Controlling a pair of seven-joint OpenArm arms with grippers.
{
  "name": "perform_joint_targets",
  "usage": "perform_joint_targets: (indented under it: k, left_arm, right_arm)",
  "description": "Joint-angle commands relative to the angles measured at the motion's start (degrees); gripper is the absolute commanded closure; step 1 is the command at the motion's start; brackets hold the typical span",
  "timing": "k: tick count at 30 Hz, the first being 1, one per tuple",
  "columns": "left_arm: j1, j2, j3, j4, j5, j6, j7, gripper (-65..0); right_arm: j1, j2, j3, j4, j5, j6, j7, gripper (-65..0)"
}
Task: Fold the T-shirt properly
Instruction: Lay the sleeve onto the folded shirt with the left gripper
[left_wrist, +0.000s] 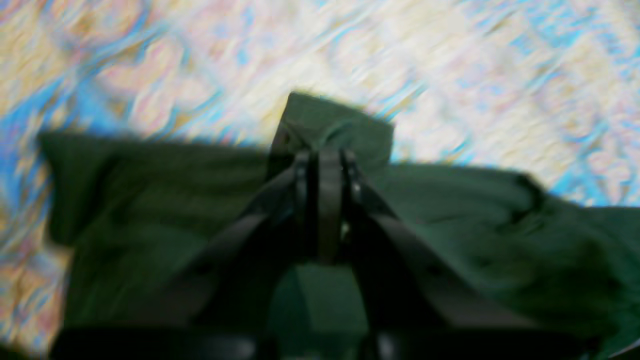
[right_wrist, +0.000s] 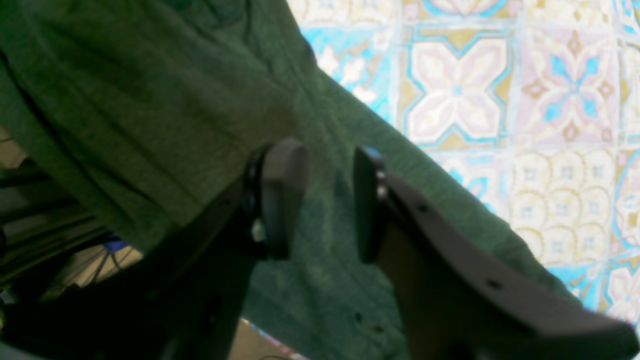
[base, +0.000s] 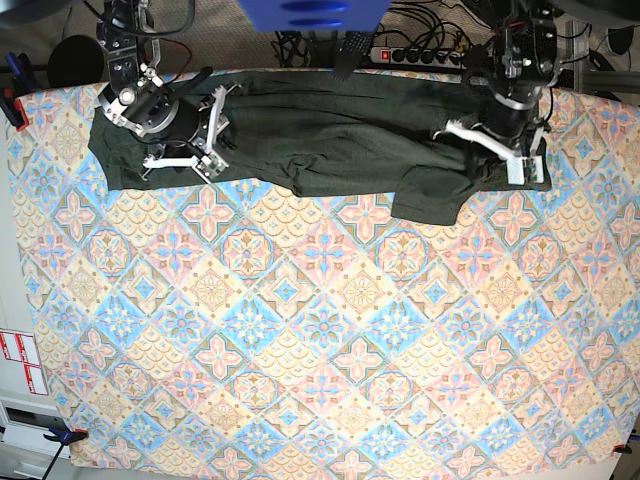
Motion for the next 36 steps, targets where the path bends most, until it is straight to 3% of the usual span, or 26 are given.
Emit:
perform_joint_targets:
  k: [1,7,11,16,22,27,33,36]
  left_arm:
    - [0.93,-0.16,-0.88,1.10,-0.17,-0.24,-1.46,0.0]
    - [3.66,-0.08,-0.70,0.57,-0.17,-0.24,-0.84,0.0]
    - [5.24,0.01,1.06,0.31,-0.35,-0.24,2.76,-0.4]
    - [7.17,2.30,0.62,0.22,0.18,-0.24,9.00,-11.8]
    - [7.26,2.56,-1.75,0.40,-0.17,-0.24,9.88,-20.9]
    - [1.11,2.39,-5.80,-0.04,0.18,-0.24,10.23,-21.6]
    - [-7.95,2.21,-5.89,-6.29,0.18,-0.33,10.41,-22.0]
    - [-12.78,2.39,-5.89,-12.00,-0.35,-0.33,14.98,-26.9]
  right_arm:
    - [0.09,0.46,0.20,0.89,0.61,-0.21,0.99,-19.2]
    - [0.09,0.46,-0.33,0.80,0.61,-0.21,0.81,-19.2]
    - [0.09,0.46,-0.33,0.80,0.61,-0.21,0.72,-19.2]
    - [0.09,0.46,-0.33,0.80,0.61,-0.21,0.72,-19.2]
    - [0.09,0.46,-0.33,0.80,0.61,-0.21,0.72,-19.2]
    - [0.09,0.46,-0.33,0.80,0.61,-0.21,0.72,-19.2]
    - [0.09,0.46,-0.41,0.80,0.61,-0.21,0.72,-19.2]
    - [0.09,0.46,-0.41,0.80,0.61,-0.21,0.72,-19.2]
